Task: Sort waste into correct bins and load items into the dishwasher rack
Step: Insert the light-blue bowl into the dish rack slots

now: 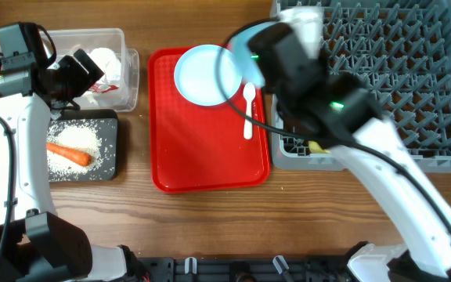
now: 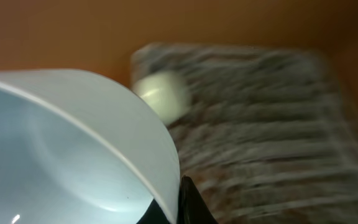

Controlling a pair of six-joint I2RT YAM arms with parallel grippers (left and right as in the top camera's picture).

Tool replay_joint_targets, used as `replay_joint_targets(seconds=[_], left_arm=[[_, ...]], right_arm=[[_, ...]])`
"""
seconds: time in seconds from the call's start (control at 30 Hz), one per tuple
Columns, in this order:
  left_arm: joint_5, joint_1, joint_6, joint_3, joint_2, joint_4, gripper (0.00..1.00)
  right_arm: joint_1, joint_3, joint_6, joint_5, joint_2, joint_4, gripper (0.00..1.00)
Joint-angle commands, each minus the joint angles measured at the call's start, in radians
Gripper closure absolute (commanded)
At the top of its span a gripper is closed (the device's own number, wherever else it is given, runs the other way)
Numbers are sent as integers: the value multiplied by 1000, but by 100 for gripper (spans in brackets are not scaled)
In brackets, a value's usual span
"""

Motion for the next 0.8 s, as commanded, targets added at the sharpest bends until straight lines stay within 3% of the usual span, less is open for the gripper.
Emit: replay_joint_targets(seconds=[0.0, 0.13, 0.23, 0.4, 0.7, 0.77], left_arm=[[-6, 6, -2, 9, 7, 0, 0], [-6, 6, -2, 9, 7, 0, 0], [-6, 6, -2, 9, 7, 0, 0], [-6, 6, -2, 9, 7, 0, 0], [-6, 6, -3, 9, 7, 0, 0], [-6, 6, -2, 9, 7, 0, 0]], right_arm=[[-69, -43, -31, 430, 79, -7, 96], [-159, -86, -153, 517, 143, 42, 96], [-187, -86, -371, 531, 229, 111, 96], [-193, -86, -689, 516, 381, 378, 96], [-212, -86, -702, 448, 476, 385, 96], [-230, -86, -637, 422, 476, 347, 95]])
